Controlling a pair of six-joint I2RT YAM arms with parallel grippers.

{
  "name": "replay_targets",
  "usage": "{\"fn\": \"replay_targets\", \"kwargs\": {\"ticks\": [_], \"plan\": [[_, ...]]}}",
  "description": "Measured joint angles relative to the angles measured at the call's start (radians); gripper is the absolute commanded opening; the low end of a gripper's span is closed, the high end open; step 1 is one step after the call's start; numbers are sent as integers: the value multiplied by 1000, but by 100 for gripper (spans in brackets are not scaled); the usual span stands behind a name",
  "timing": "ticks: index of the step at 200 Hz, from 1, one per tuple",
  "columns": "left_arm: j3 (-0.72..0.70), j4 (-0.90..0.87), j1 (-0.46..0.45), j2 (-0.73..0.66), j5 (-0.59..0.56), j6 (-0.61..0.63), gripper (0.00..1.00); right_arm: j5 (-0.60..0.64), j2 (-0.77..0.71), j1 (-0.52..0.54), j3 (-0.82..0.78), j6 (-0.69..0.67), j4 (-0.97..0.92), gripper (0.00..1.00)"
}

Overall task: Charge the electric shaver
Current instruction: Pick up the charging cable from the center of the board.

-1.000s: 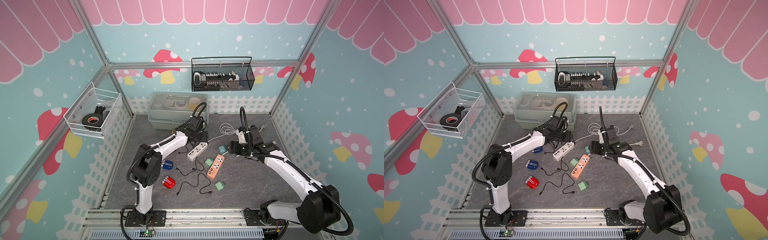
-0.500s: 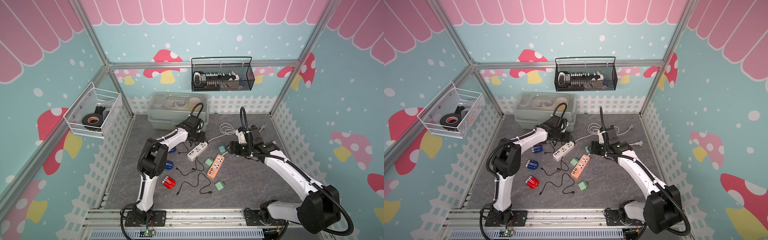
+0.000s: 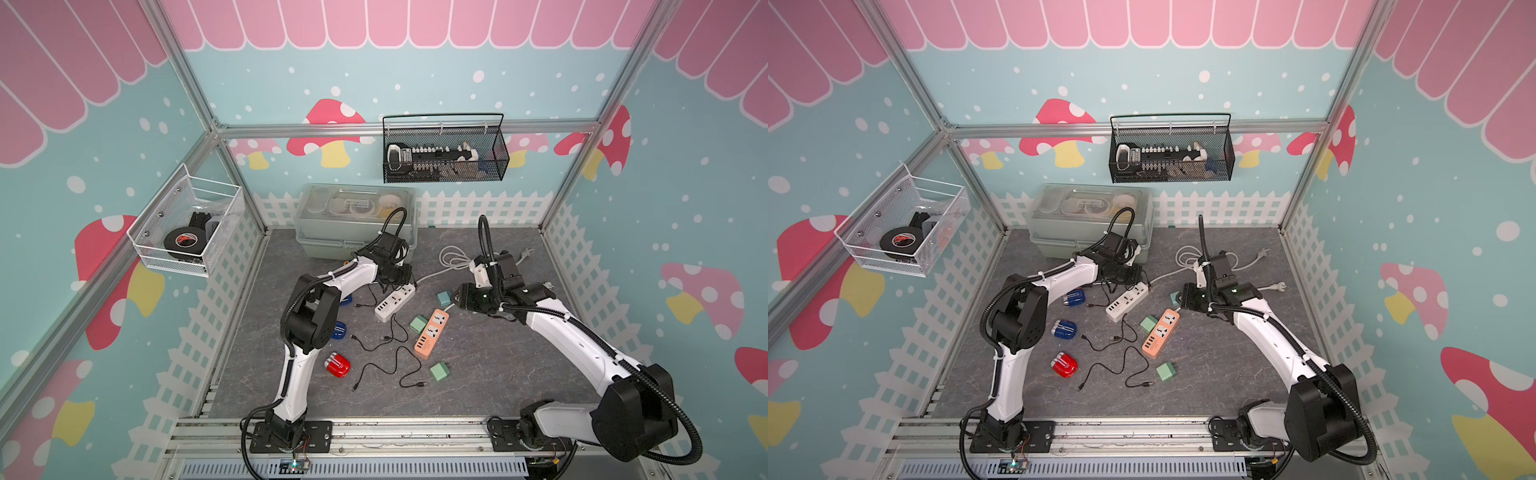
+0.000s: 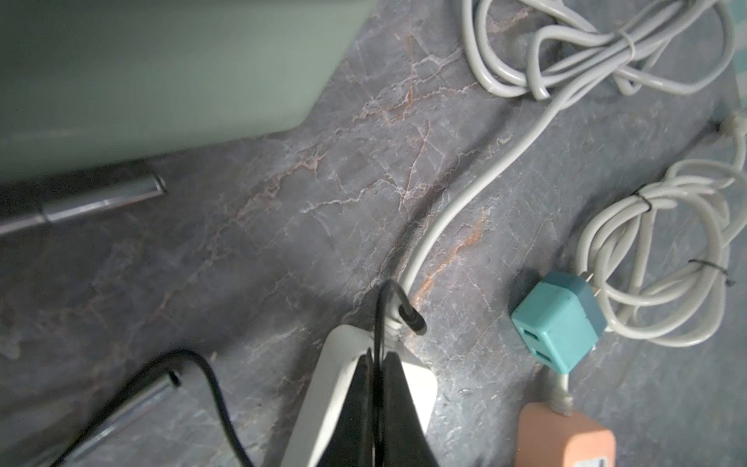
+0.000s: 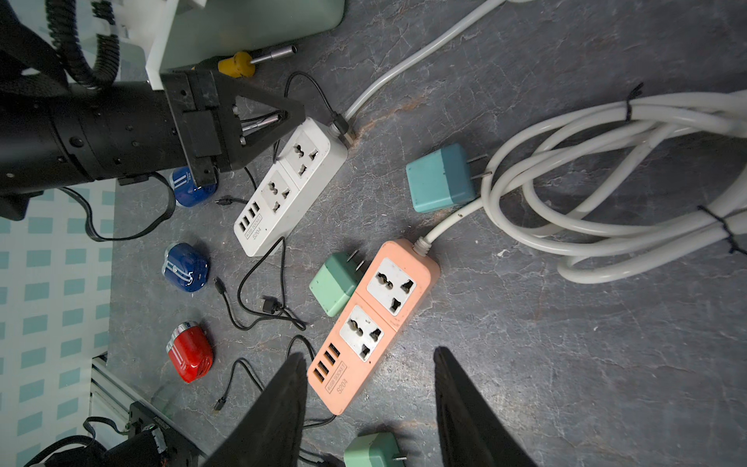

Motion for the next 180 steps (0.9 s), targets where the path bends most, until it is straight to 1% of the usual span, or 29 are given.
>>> {"fn": "replay_targets", "kwargs": {"ticks": [19, 31, 41, 58, 78, 92, 110, 137, 157, 180], "plan": [[-25, 16, 0, -31, 14, -5, 0, -4, 5, 0, 2, 22, 2, 51], [-64, 36, 0, -79, 27, -17, 0, -7, 17, 0, 19, 52, -7, 55], [-101, 53, 0, -137, 38, -33, 0, -11, 34, 0, 44, 104, -14, 60], [-156, 104, 0, -242, 60, -68, 0, -19, 54, 0, 77, 203, -5, 62], [-205, 183, 1, -346, 95, -119, 0, -51, 58, -2, 74, 395, 72, 67], [-238, 243, 1, -395, 124, -157, 0, -69, 58, -2, 47, 560, 189, 69], [-273, 297, 1, -428, 149, -196, 0, -72, 66, -1, -15, 813, 374, 71], [-334, 361, 1, -445, 173, -253, 0, -36, 111, 10, -82, 1130, 612, 73], [-377, 412, 1, -446, 185, -293, 0, -14, 157, 27, -100, 1268, 753, 75], [-401, 452, 2, -446, 195, -331, 0, 10, 190, 57, -107, 1346, 863, 73]]}}
